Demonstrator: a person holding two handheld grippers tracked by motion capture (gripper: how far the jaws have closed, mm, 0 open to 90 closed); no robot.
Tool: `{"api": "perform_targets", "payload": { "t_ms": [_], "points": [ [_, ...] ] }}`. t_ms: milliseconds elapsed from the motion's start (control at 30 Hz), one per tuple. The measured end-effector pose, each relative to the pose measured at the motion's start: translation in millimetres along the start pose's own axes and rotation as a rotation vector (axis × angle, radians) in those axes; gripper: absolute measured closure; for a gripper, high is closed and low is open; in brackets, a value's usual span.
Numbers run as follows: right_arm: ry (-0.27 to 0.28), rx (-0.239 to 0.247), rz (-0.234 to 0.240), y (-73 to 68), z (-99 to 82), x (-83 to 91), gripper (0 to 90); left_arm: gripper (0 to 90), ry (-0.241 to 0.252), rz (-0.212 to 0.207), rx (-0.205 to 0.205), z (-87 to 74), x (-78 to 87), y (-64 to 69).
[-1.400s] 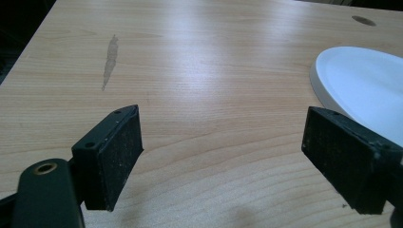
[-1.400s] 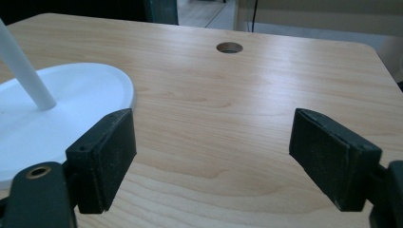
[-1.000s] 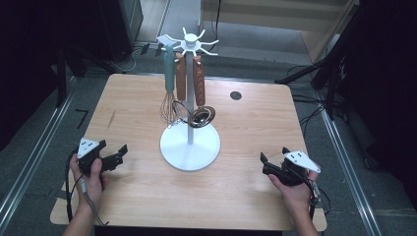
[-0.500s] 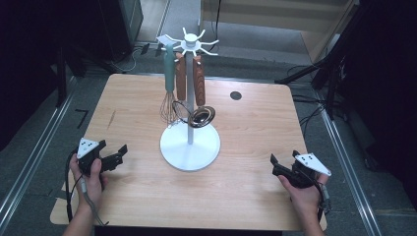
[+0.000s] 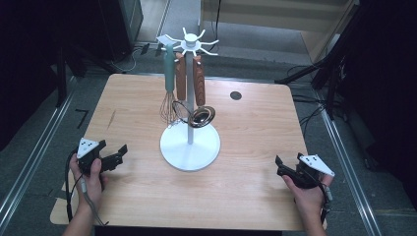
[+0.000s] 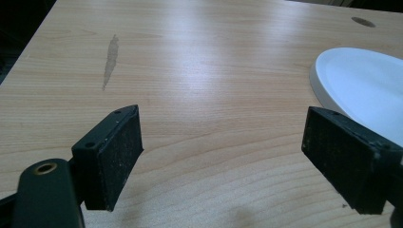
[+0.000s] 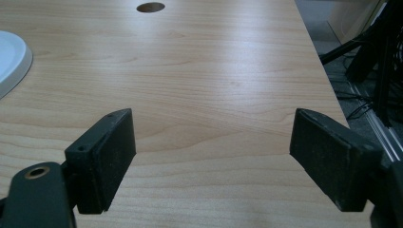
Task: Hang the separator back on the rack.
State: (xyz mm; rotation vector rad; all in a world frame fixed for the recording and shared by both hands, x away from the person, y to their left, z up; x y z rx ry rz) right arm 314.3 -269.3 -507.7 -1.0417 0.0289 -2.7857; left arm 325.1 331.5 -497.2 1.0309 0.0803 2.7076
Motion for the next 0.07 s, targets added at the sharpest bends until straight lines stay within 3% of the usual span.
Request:
{"api": "perform_targets", "payload": {
  "t_ms": [67],
  "points": [
    [-0.007,-0.001,0.002,-0.1,-0.8,-1.8,16.4,13.8,-0.002,0.001,0.000,0.1,-0.3,0.2]
  ]
}}
Point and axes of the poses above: each handheld gripper's, and its own axes: x roughly backward along the jaws, z roughly out of its top, y roughly to its right, the point moved 3 cm from there along -x, roughly forward along the jaws, and after that the axes turned 13 degrees about -y, right-handed, at the moved point
